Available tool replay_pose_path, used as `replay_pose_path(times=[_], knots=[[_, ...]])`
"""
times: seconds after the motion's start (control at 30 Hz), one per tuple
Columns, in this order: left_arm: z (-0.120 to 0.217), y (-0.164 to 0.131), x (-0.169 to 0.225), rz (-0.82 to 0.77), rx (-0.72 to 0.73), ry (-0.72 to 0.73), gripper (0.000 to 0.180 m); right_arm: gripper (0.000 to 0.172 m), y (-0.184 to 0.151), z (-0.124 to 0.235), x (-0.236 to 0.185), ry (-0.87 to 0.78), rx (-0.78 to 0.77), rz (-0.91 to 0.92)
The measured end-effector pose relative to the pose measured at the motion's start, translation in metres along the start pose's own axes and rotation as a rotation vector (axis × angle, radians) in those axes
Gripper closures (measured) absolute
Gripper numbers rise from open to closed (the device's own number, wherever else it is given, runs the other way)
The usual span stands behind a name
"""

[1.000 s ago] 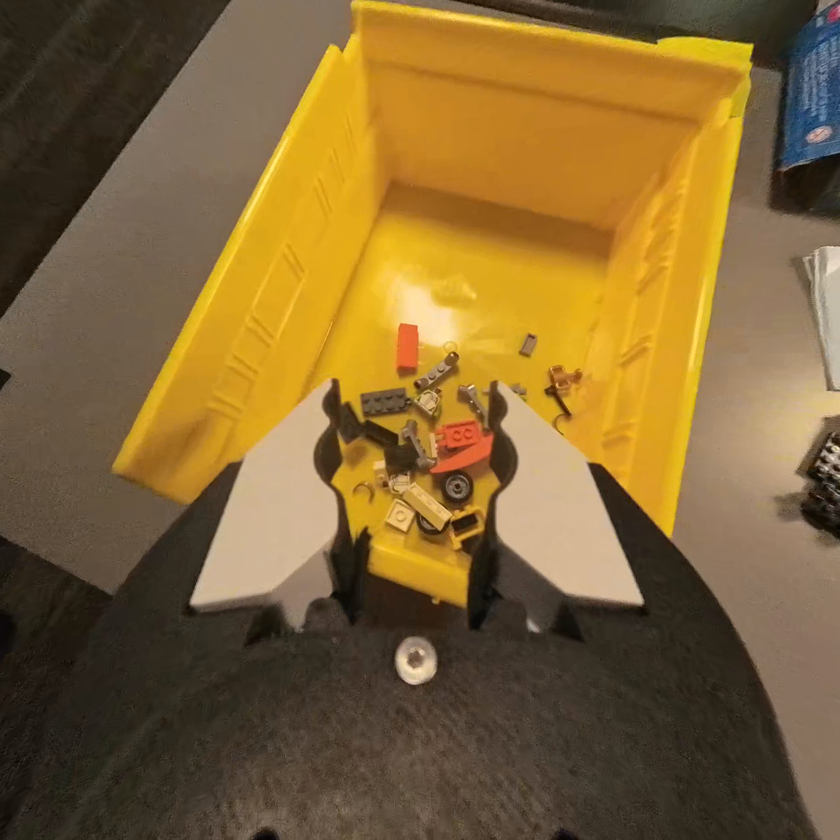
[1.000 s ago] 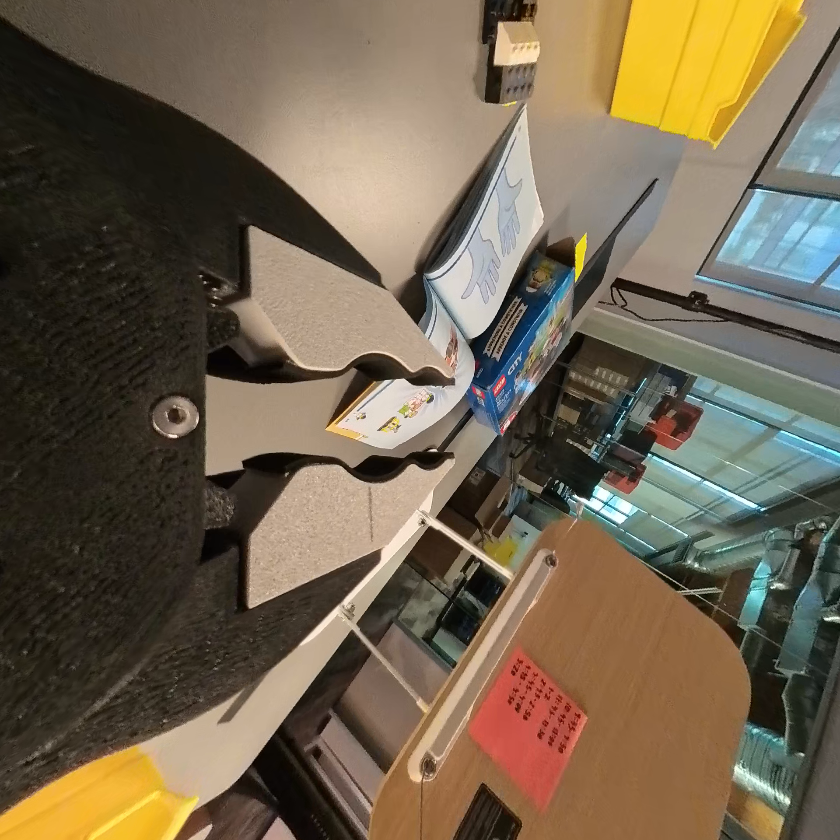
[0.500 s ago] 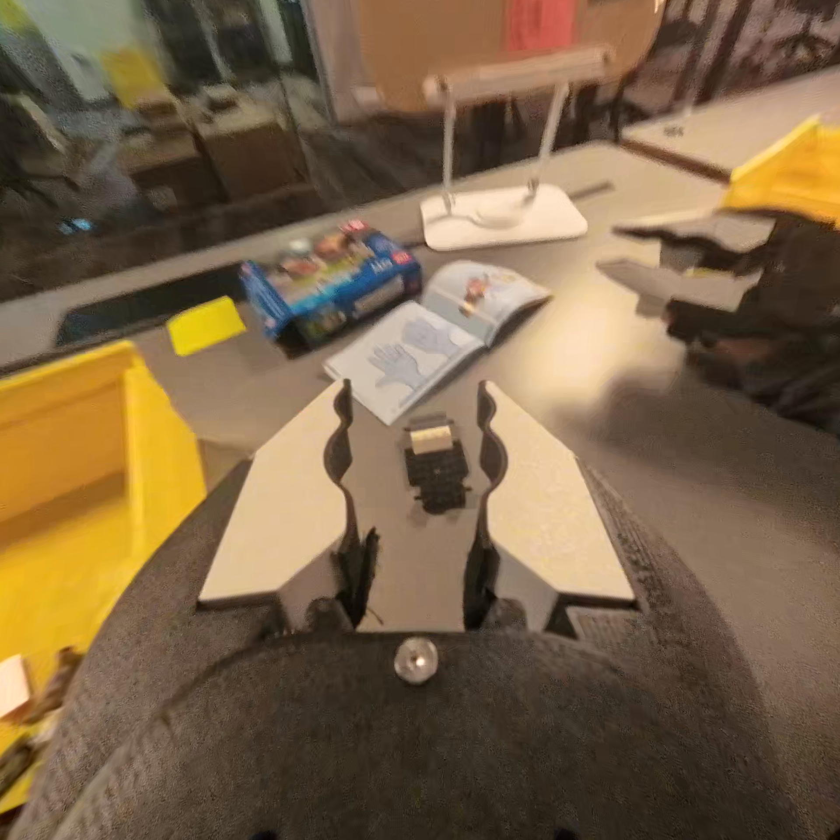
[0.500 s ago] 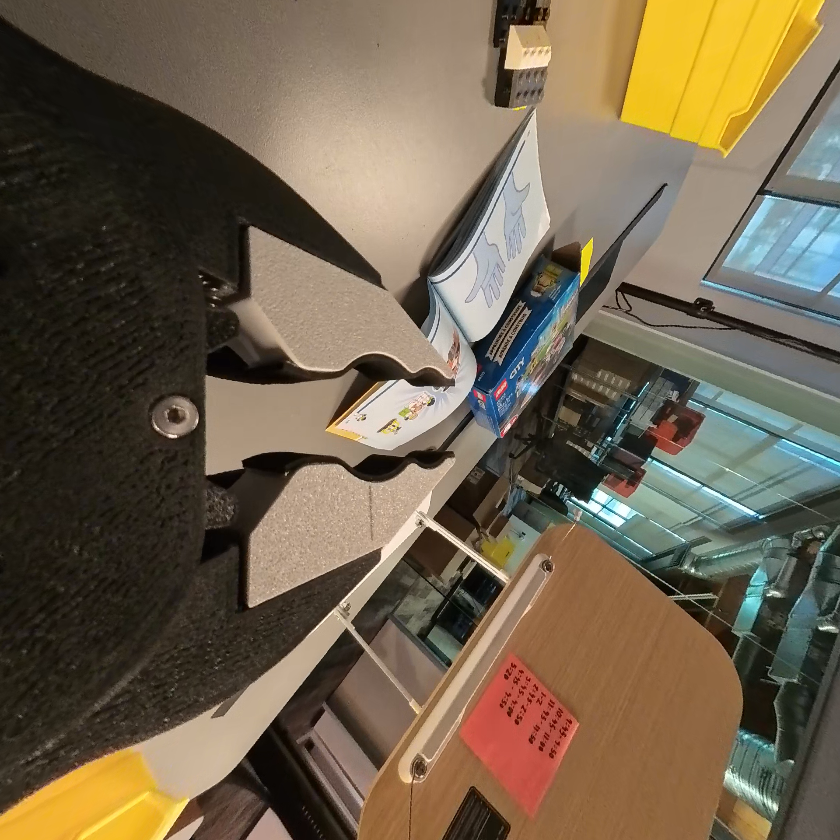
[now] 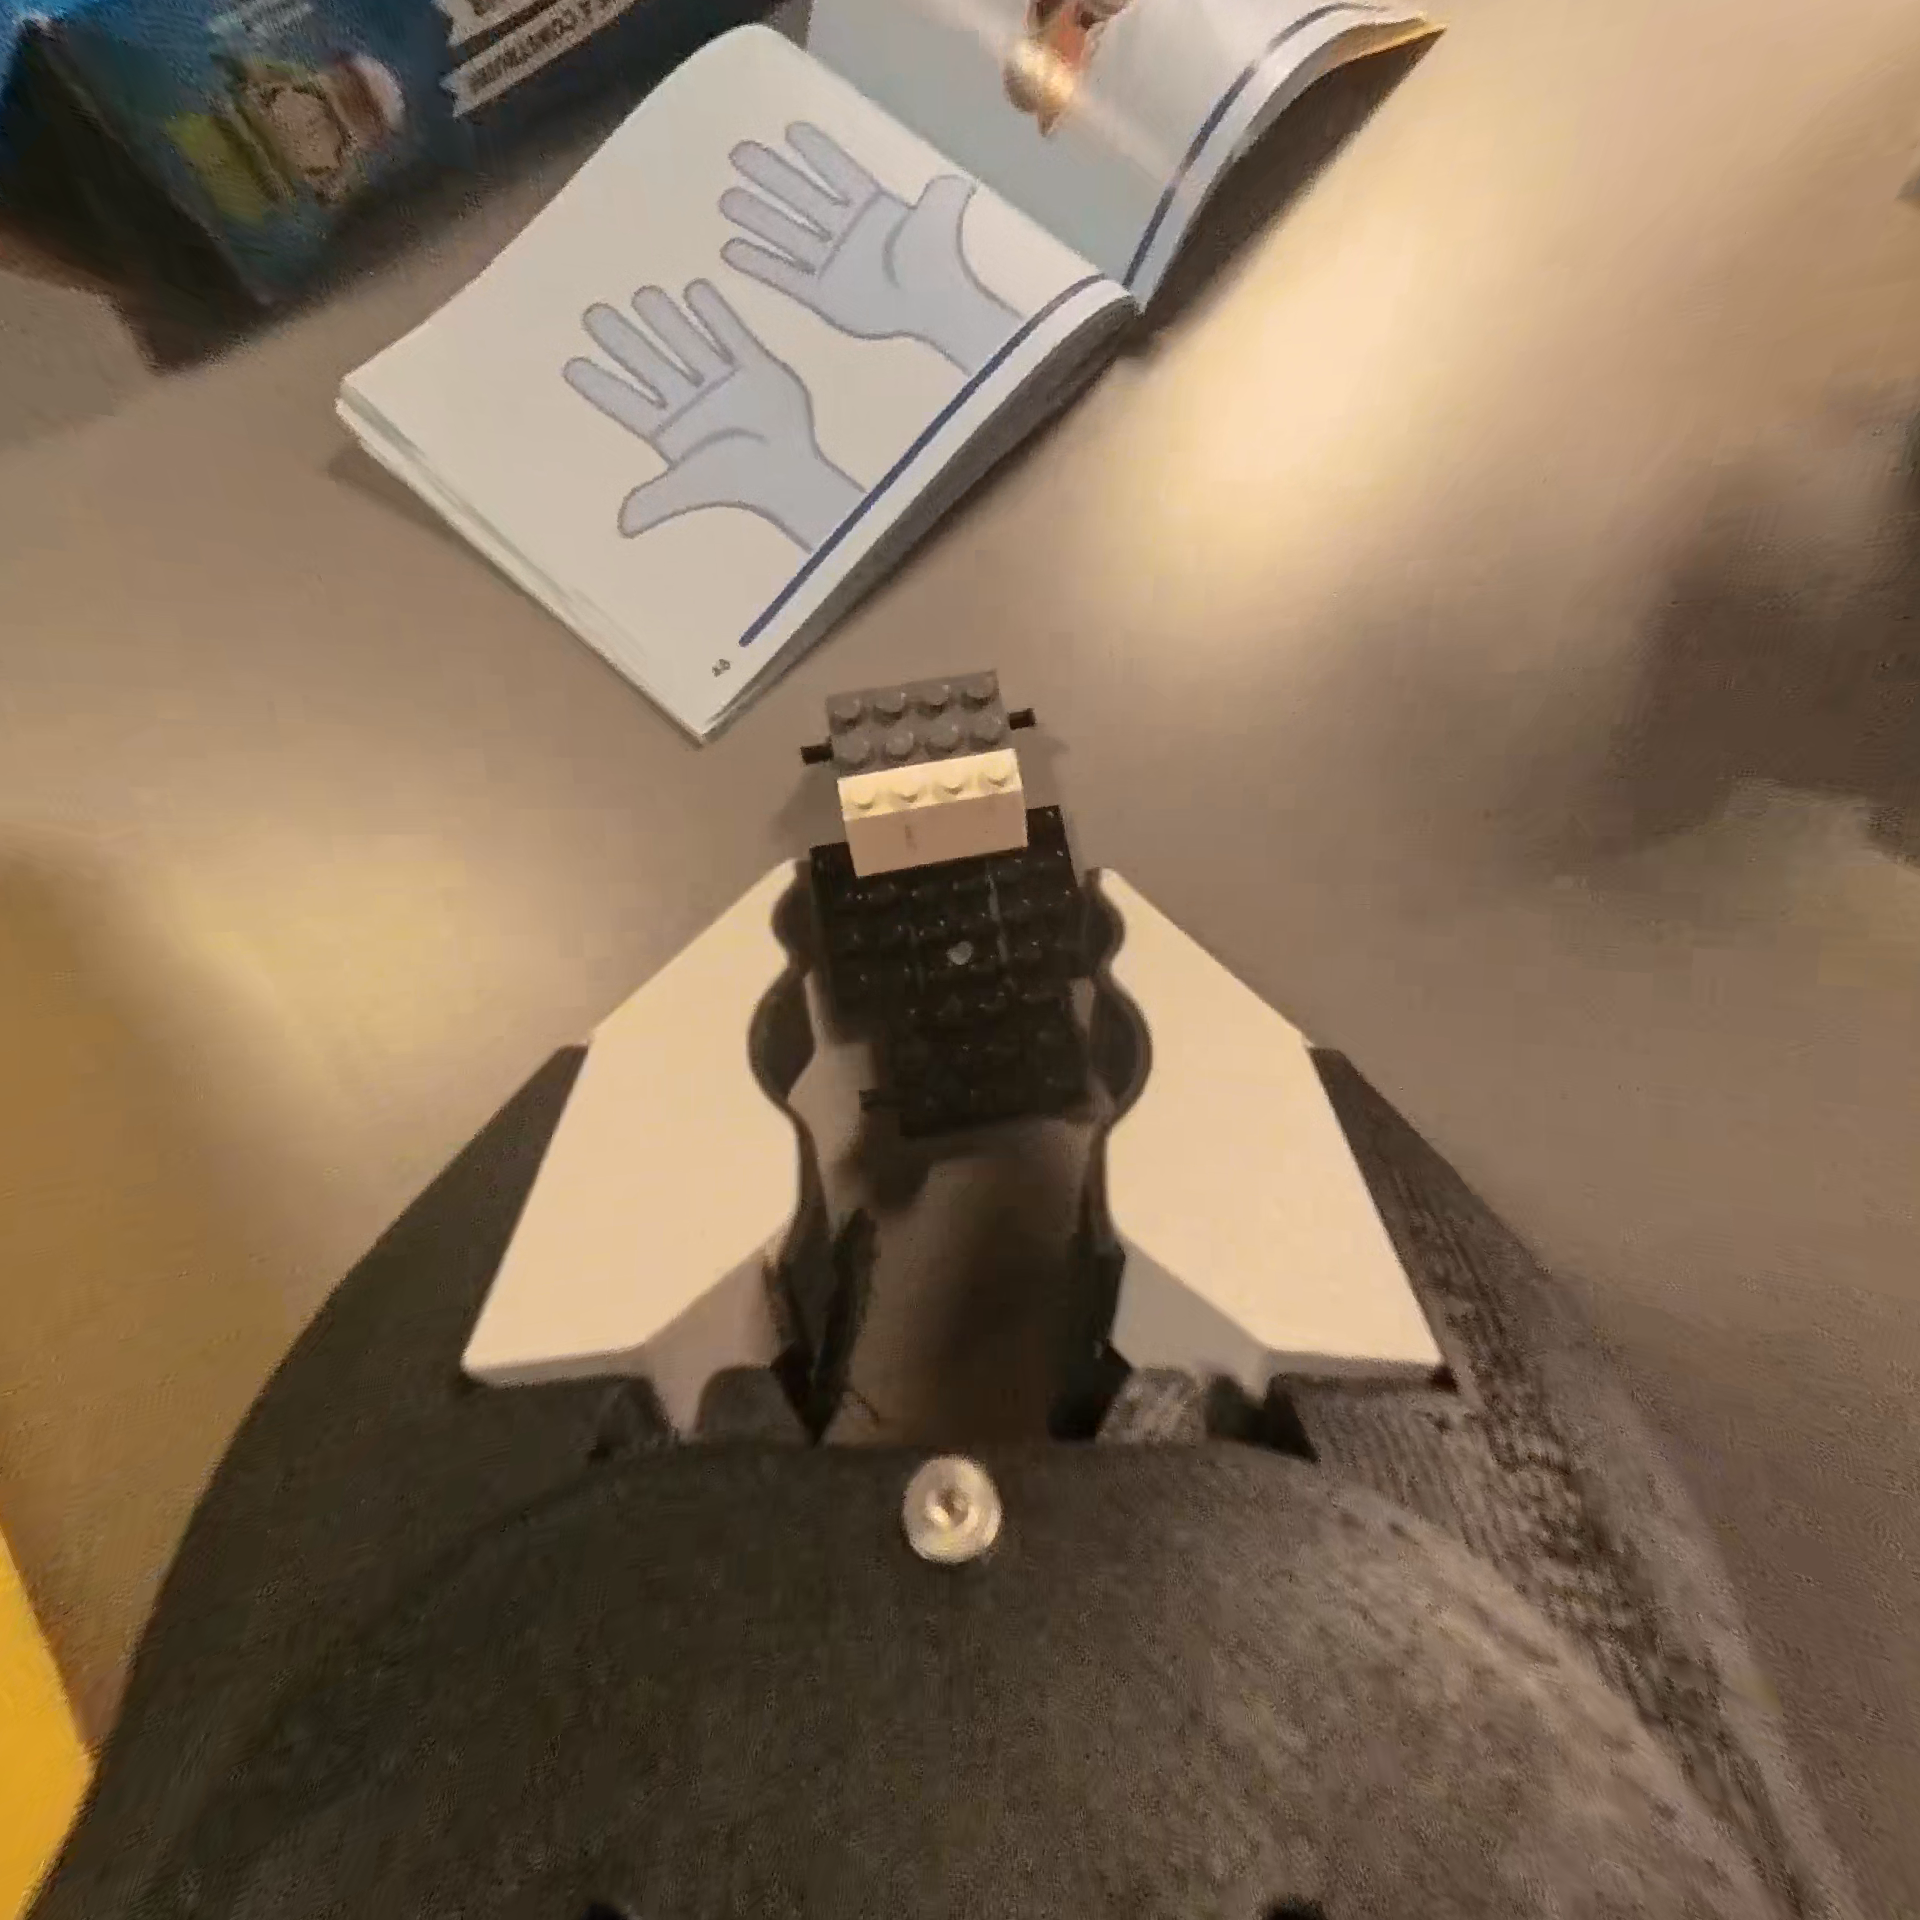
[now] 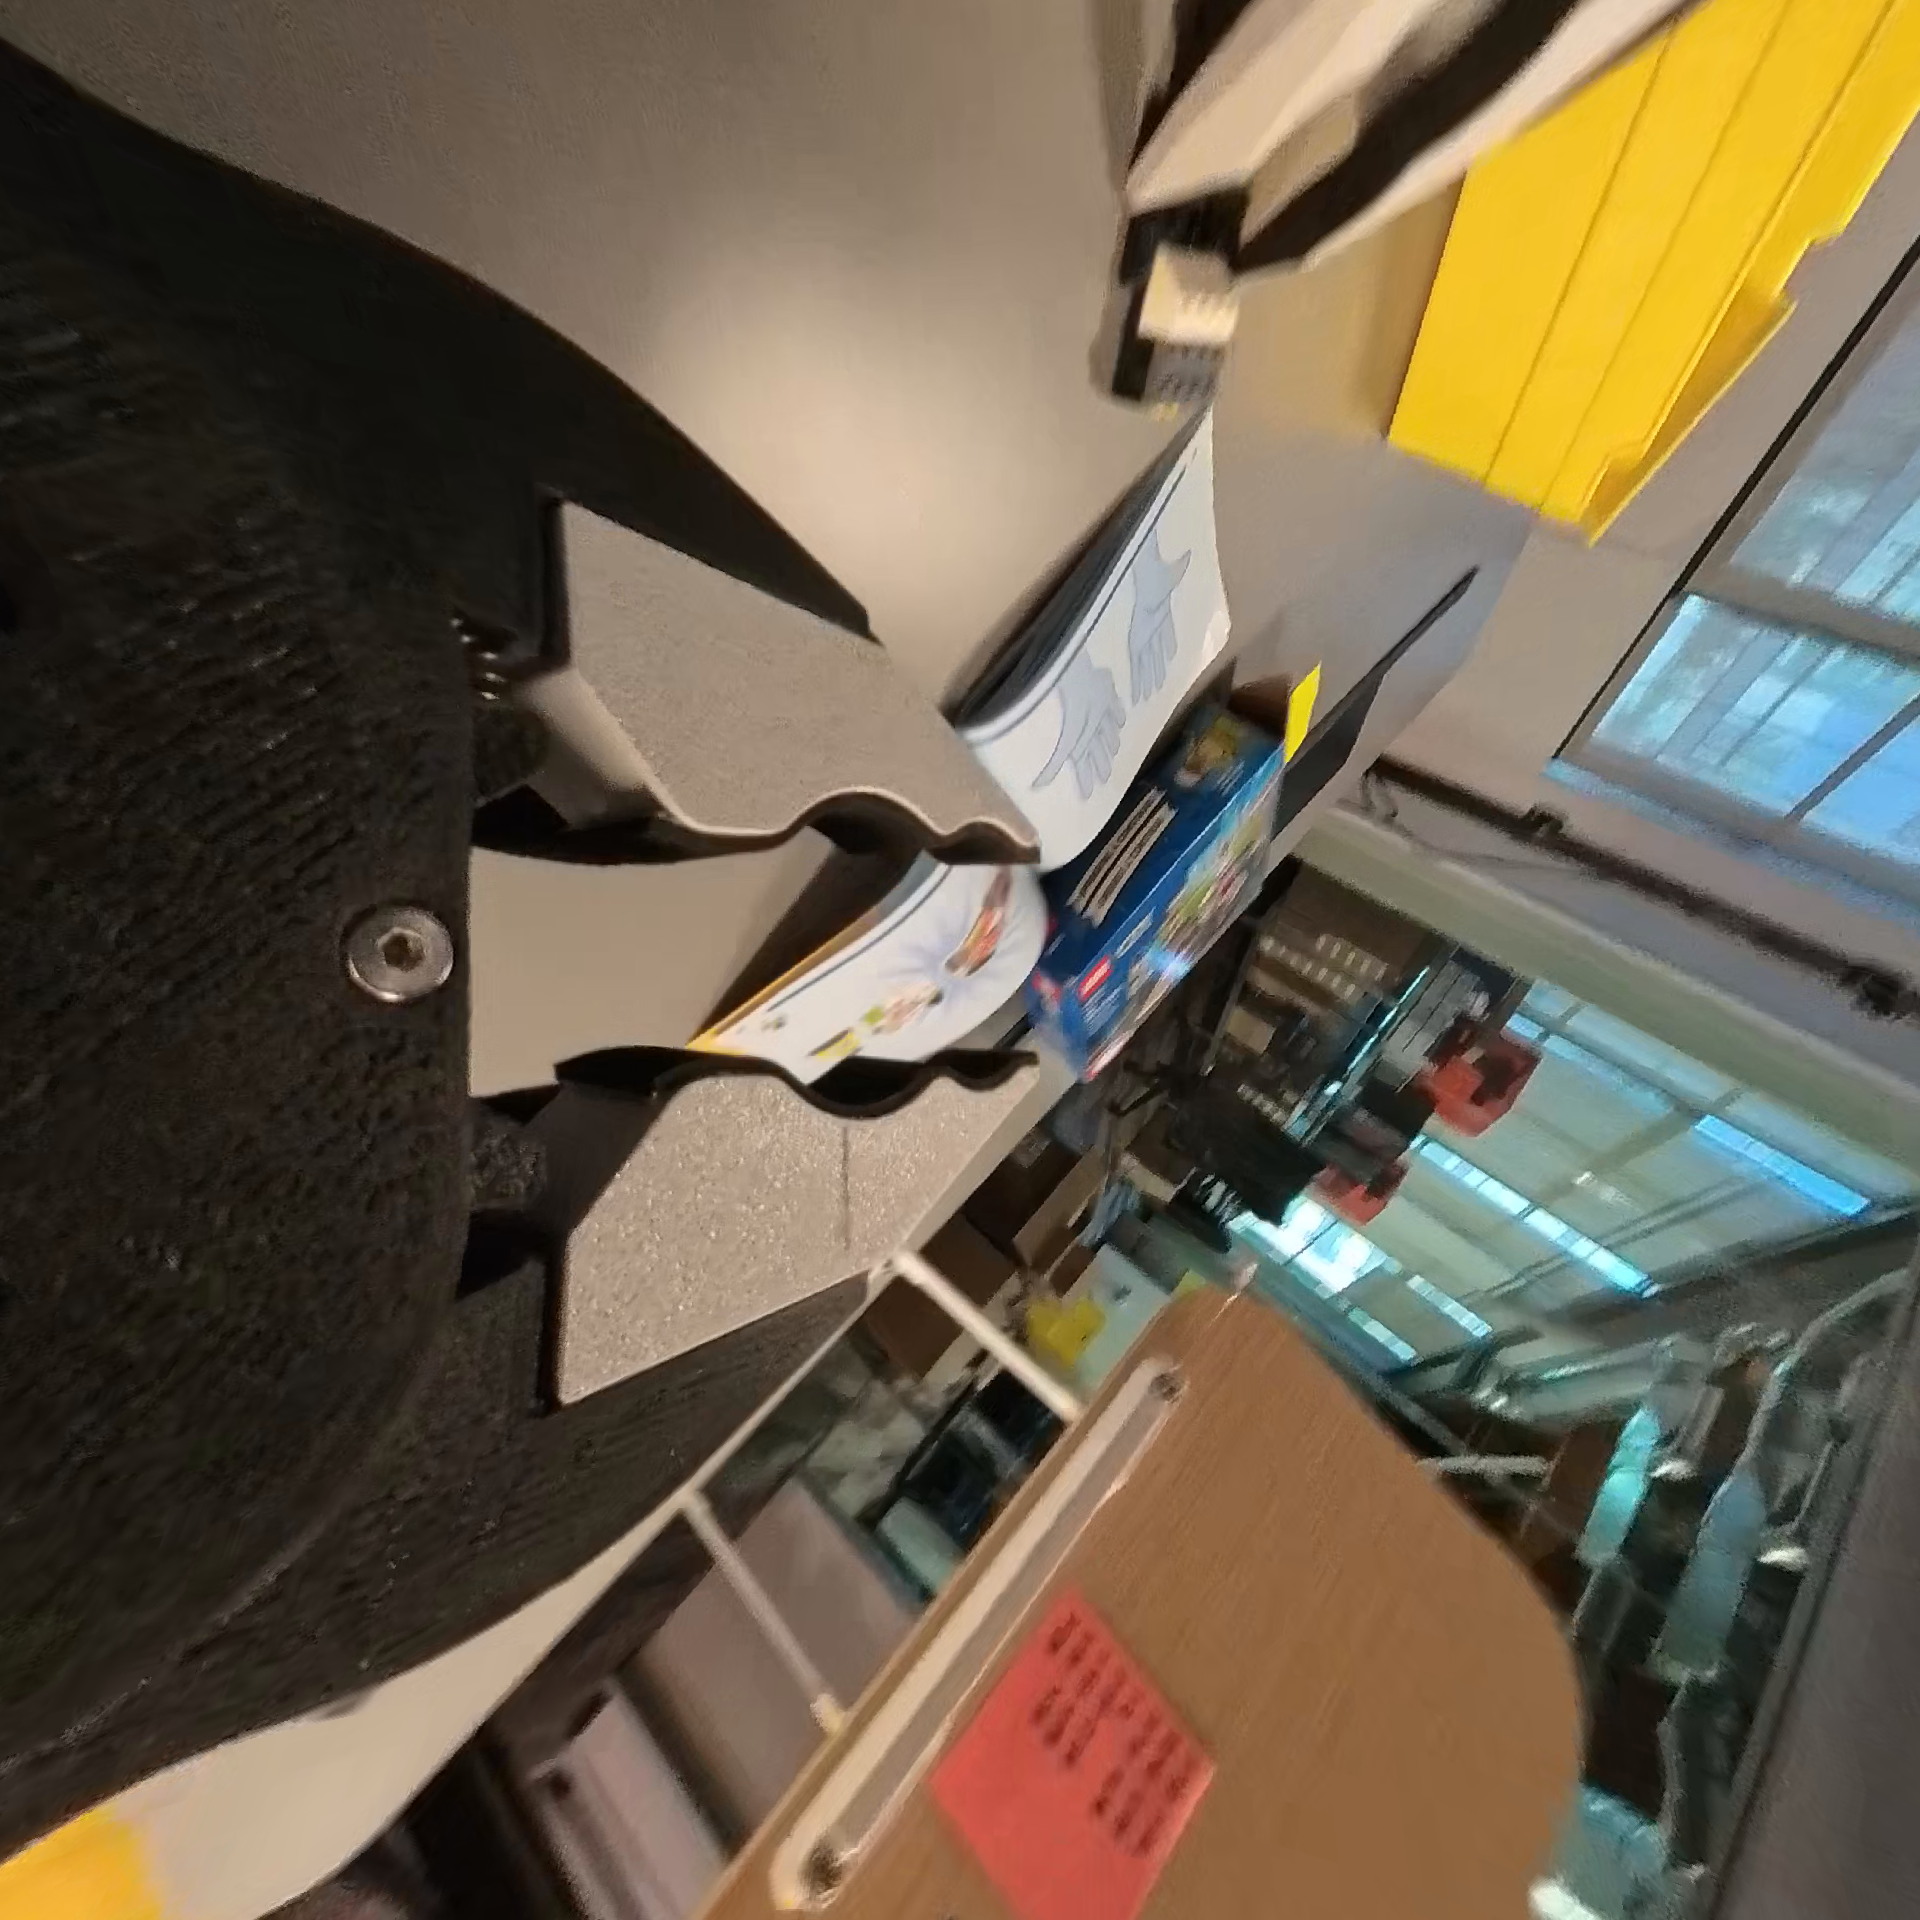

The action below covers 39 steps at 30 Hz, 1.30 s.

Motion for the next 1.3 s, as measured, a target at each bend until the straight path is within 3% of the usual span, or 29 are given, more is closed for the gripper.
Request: replay_pose_path(times=[0.13, 0.3, 0.37, 0.5, 0.57, 0.6, 0.63, 0.7, 0.8, 0.87, 0.97, 1.03, 1.1, 1.2, 1.3], knots=[[-0.001, 0.001, 0.006, -0.046, -0.037, -0.035, 0.131, 0.130, 0.030, 0.001, -0.038, 0.153, 0.108, 0.202], [0.000, 0.004, 0.031, -0.253, 0.005, -0.079, 0.132, 0.116, 0.032, -0.002, -0.084, 0.369, 0.088, 0.316], [0.004, 0.010, 0.048, -0.250, 0.025, -0.182, 0.132, 0.108, 0.032, -0.004, -0.091, 0.396, 0.082, 0.355], [0.017, 0.021, 0.076, -0.064, 0.000, -0.534, 0.132, 0.104, 0.038, -0.005, -0.097, 0.336, 0.090, 0.543], [0.025, 0.024, 0.087, 0.009, -0.027, -0.707, 0.132, 0.112, 0.034, -0.009, -0.099, 0.291, 0.048, 0.660], [0.024, 0.025, 0.087, 0.036, -0.036, -0.738, 0.132, 0.127, 0.032, -0.011, -0.095, 0.239, 0.026, 0.710], [0.023, 0.025, 0.086, 0.037, -0.040, -0.745, 0.132, 0.155, 0.031, -0.011, -0.093, 0.213, 0.013, 0.744], [0.021, 0.027, 0.083, 0.037, 0.004, -0.741, 0.144, 0.156, 0.027, -0.009, -0.099, 0.274, 0.000, 0.717], [0.027, 0.041, 0.080, 0.079, 0.132, -0.752, 0.100, 0.156, 0.020, -0.014, -0.092, 0.251, -0.079, 0.668], [0.024, 0.047, 0.069, 0.112, 0.188, -0.672, 0.090, 0.156, 0.021, -0.015, -0.080, 0.167, -0.095, 0.683], [0.024, 0.050, 0.066, 0.299, 0.193, -0.757, 0.101, 0.156, 0.032, -0.012, -0.063, 0.024, -0.066, 0.731], [0.027, 0.051, 0.073, 0.450, 0.156, -0.951, 0.114, 0.156, 0.041, -0.009, -0.058, -0.043, -0.026, 0.783], [0.035, 0.051, 0.083, 0.552, 0.110, -1.166, 0.137, 0.156, 0.047, -0.007, -0.056, -0.083, -0.001, 0.836], [0.041, 0.046, 0.096, 0.560, 0.034, -1.324, 0.151, 0.156, 0.051, -0.006, -0.053, -0.124, 0.006, 0.875], [0.043, 0.044, 0.102, 0.504, 0.039, -1.357, 0.153, 0.156, 0.054, -0.003, -0.049, -0.153, 0.012, 0.904]])
Point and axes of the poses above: each gripper's, where its closed fingertips meet, z back along the fingers, y out of its top, x = y × z across the jaws, the point moved 3 cm from there along z, back along the fingers, and after that the axes turned 12 degrees about z, right-handed, at the moved point
